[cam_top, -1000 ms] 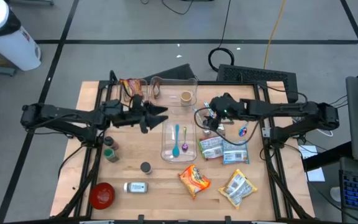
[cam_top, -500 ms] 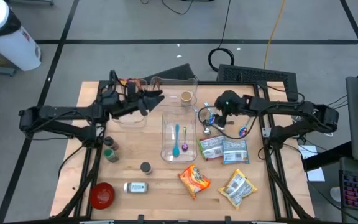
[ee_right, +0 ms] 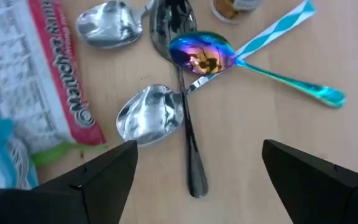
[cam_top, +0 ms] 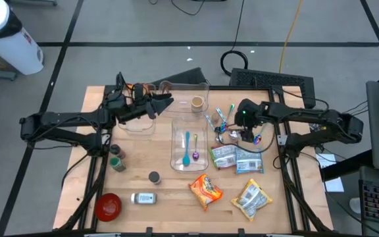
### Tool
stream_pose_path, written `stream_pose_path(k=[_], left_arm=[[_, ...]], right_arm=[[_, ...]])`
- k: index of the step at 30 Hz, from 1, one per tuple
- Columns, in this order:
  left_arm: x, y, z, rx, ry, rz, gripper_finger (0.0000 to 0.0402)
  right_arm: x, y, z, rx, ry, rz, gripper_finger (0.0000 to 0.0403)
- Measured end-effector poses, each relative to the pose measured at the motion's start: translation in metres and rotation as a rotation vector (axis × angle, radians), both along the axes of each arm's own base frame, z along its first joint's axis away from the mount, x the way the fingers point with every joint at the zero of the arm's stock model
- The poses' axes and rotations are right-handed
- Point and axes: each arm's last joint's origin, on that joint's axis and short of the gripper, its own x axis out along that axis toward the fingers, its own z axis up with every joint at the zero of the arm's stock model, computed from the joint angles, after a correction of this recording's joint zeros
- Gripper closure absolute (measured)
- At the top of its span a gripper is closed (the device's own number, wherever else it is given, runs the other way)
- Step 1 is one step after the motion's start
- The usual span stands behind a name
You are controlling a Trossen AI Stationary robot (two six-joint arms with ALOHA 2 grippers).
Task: Pick & Place Food Item
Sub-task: Put the left purple spoon into the bottom right transparent bin
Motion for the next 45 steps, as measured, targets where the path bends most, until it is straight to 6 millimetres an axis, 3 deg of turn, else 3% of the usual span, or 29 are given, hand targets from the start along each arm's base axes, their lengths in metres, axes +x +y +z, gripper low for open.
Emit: stream_pose_path(k=[6, 13, 21, 28, 37, 45], left_arm=[[-0.001, 0.004, -0.001, 0.032, 0.026, 0.016, 0.0043], [-0.004, 0.016, -0.003, 0.051, 0.046, -0.007, 0.0043], [-0.009, 0.03, -0.003, 0.045, 0.044, -0.045, 0.0043], [-0.012, 0.035, -0.005, 0.024, 0.058, -0.096, 0.0043], [-0.011, 0.035, -0.008, 0.009, 0.088, -0.103, 0.0044], [-0.012, 0.035, -0.008, 0.003, 0.091, -0.155, 0.0044]], right_arm=[[-0.006, 0.004, 0.011, -0.042, -0.042, 0.051, 0.0067], [0.006, -0.002, -0.005, 0.023, -0.012, 0.055, 0.0079], [0.028, -0.022, -0.022, -0.158, -0.014, 0.055, 0.0095], [0.037, -0.041, -0.03, -0.202, 0.031, 0.121, 0.0097], [0.056, -0.065, -0.027, -0.189, 0.029, 0.17, 0.0097], [0.061, -0.068, -0.037, -0.15, 0.123, 0.309, 0.0097]])
